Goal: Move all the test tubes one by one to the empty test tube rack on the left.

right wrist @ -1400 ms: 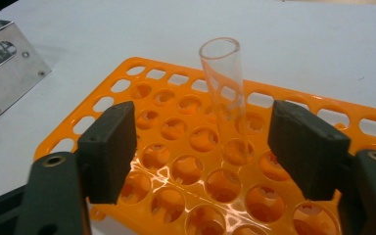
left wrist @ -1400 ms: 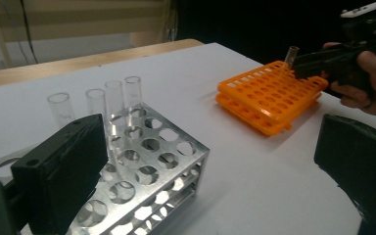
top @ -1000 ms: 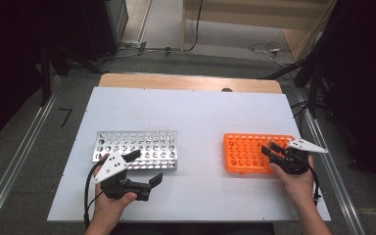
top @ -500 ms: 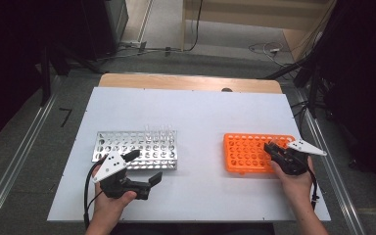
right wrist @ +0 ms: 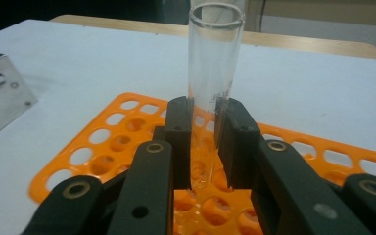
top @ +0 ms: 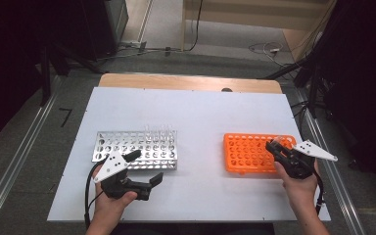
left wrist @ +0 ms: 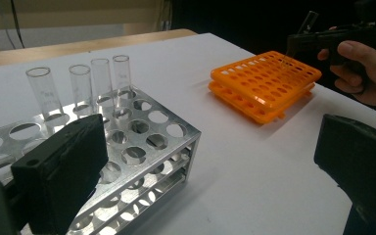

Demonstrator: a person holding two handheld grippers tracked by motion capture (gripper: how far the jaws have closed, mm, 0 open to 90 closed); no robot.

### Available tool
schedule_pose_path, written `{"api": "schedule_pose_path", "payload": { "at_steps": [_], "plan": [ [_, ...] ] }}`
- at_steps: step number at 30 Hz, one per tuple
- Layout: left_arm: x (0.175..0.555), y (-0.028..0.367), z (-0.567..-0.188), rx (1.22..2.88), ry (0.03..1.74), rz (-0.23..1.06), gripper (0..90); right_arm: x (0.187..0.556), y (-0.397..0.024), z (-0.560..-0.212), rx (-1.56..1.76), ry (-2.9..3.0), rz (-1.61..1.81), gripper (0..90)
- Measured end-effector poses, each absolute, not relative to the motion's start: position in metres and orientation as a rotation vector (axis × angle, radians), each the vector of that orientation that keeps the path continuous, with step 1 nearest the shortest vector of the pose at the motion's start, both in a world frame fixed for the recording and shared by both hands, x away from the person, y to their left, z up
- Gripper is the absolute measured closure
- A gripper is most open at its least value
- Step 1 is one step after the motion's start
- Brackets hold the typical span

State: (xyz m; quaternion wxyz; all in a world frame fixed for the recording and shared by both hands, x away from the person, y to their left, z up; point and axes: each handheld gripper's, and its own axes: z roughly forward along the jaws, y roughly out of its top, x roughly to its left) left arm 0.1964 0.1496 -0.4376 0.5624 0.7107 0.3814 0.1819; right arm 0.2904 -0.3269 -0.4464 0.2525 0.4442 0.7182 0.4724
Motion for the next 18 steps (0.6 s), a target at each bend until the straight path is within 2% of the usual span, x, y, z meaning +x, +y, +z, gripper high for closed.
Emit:
{"api": "schedule_pose_path", "payload": {
  "at_steps": [18],
  "plan": [
    [0.195,0.145,-0.435,1.676,0.876,0.416,0.0,0.266,-0.282,-0.437,1.05,2.119,1.395,73.9]
  ]
}}
